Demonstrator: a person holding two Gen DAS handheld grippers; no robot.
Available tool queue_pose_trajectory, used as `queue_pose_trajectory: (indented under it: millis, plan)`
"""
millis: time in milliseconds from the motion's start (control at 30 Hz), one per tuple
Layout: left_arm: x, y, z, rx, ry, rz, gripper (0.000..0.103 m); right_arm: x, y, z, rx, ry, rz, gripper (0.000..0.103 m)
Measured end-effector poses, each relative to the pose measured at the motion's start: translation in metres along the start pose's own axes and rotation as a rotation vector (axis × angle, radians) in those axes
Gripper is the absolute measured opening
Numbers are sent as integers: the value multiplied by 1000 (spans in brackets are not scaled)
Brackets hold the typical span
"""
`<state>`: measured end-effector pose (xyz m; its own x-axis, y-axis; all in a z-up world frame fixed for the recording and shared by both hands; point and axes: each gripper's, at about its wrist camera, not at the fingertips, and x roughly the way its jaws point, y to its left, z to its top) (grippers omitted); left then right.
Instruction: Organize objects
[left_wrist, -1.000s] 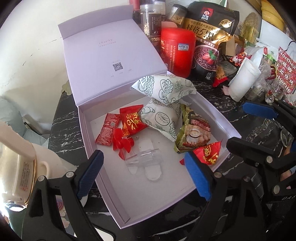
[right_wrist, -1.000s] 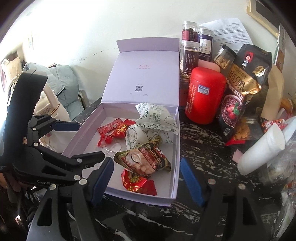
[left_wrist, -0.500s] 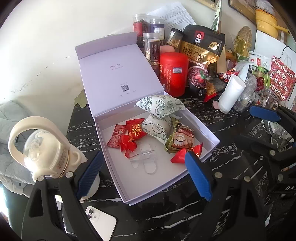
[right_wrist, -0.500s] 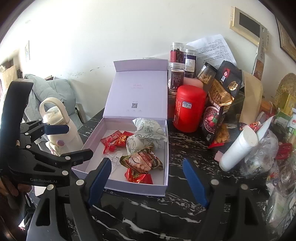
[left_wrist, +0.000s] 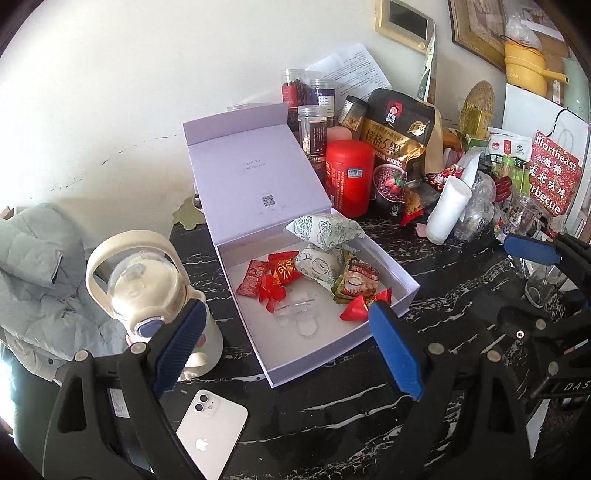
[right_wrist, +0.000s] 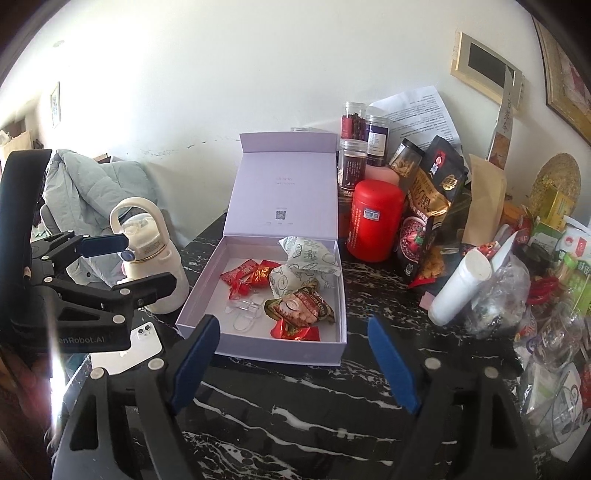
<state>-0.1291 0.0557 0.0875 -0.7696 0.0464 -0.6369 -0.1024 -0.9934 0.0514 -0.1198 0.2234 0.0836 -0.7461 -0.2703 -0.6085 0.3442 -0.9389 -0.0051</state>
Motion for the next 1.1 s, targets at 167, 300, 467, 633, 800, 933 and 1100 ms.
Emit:
queue_pose_trajectory:
  millis: [167,300,467,633,800,933,1100]
  plan:
    - [-18,5,-7,-12,-17,8,90,-11,8,-7,24,9,-6,84]
    - [-31,7,-16,-10,-25,15,90,-17,14,-13,25,9,-5,84]
    - [-40,10,-30,-27,-16,22,90,-20,21,-22,31,9,-22,84]
    - [-47,13,-46,-51,-19,51,91,-29,33,-40,35,9,-40,84]
    - [-55,14,-64,-60,-14,57,91,-34,41,-55,35,7,-64,84]
    - [-56,14,-78,-61,7,61,91,-36,44,-64,45,13,-61,84]
    - [-57,15,-92,-68,29,63,91,-35,49,-74,48,27,-56,84]
